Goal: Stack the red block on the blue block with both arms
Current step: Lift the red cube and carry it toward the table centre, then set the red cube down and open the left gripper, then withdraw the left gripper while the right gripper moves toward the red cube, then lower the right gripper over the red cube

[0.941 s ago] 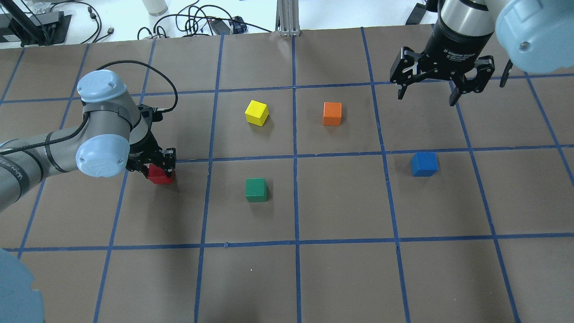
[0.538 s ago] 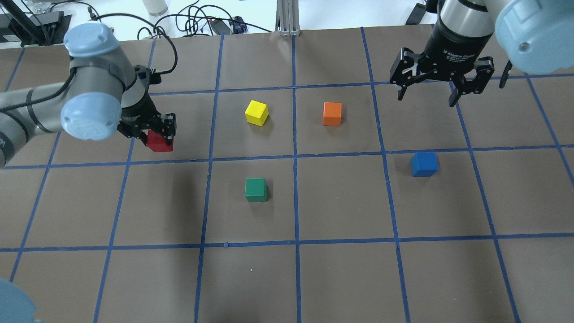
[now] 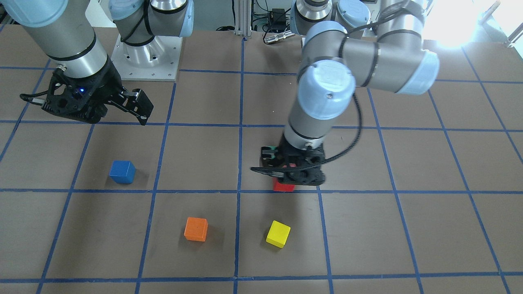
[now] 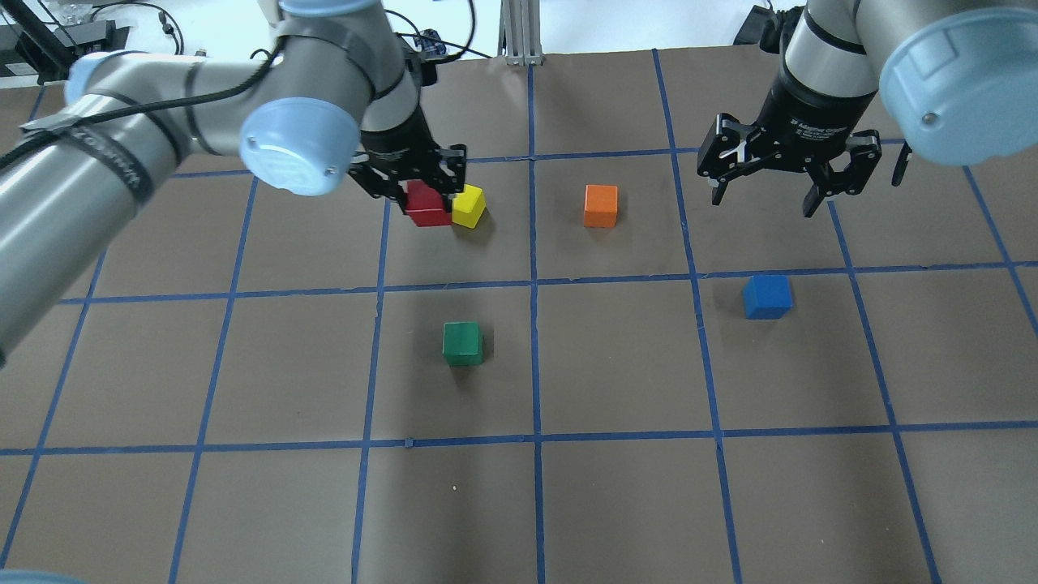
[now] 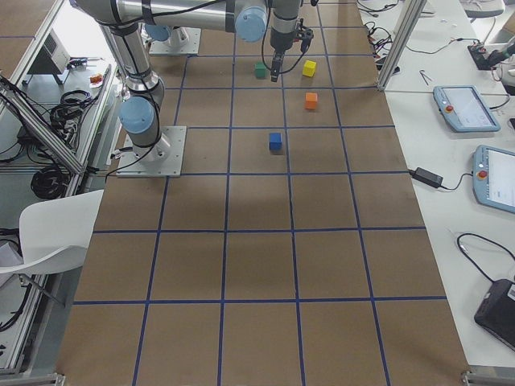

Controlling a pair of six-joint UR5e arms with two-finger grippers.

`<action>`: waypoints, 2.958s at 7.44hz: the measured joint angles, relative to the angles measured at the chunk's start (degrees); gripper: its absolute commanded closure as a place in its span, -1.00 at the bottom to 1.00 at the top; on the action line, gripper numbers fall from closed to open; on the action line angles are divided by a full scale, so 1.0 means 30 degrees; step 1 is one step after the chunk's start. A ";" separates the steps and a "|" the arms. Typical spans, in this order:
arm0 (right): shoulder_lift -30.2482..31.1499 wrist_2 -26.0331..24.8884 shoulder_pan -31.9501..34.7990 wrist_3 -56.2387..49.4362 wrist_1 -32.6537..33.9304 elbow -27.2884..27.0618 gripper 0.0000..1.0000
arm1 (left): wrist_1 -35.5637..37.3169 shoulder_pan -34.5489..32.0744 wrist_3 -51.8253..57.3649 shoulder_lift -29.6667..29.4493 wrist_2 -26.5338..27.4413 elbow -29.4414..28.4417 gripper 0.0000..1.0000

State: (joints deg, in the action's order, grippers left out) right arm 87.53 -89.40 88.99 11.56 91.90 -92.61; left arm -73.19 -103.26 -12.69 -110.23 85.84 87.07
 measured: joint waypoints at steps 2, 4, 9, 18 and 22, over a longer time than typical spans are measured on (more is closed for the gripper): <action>0.0026 -0.0088 0.0006 0.0031 0.0208 -0.0057 -1.00 | 0.0520 -0.2816 -0.2914 -0.1534 -0.1024 -0.0556 1.00; 0.0031 -0.0116 0.0005 0.0036 0.0240 -0.0066 -1.00 | 0.1214 -0.4509 -0.4543 -0.2909 -0.1067 -0.0678 0.98; 0.0029 -0.0137 0.0007 -0.0046 0.0244 0.0014 -1.00 | 0.1816 -0.5576 -0.5470 -0.4615 -0.0955 -0.0694 -0.74; -0.0879 0.0169 0.1784 0.1111 0.2181 -0.0983 -1.00 | -0.5379 0.2365 -0.2744 0.0000 0.1195 -0.1771 -0.98; -0.3440 -0.0018 0.4727 0.2548 0.8557 -0.3712 -1.00 | -0.6345 0.5498 0.2997 0.3052 0.2025 -0.1957 -1.00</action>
State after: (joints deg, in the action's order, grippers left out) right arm 77.21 -89.46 103.17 19.20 117.58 -103.75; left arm -92.23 -86.77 -3.70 -101.07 91.92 81.20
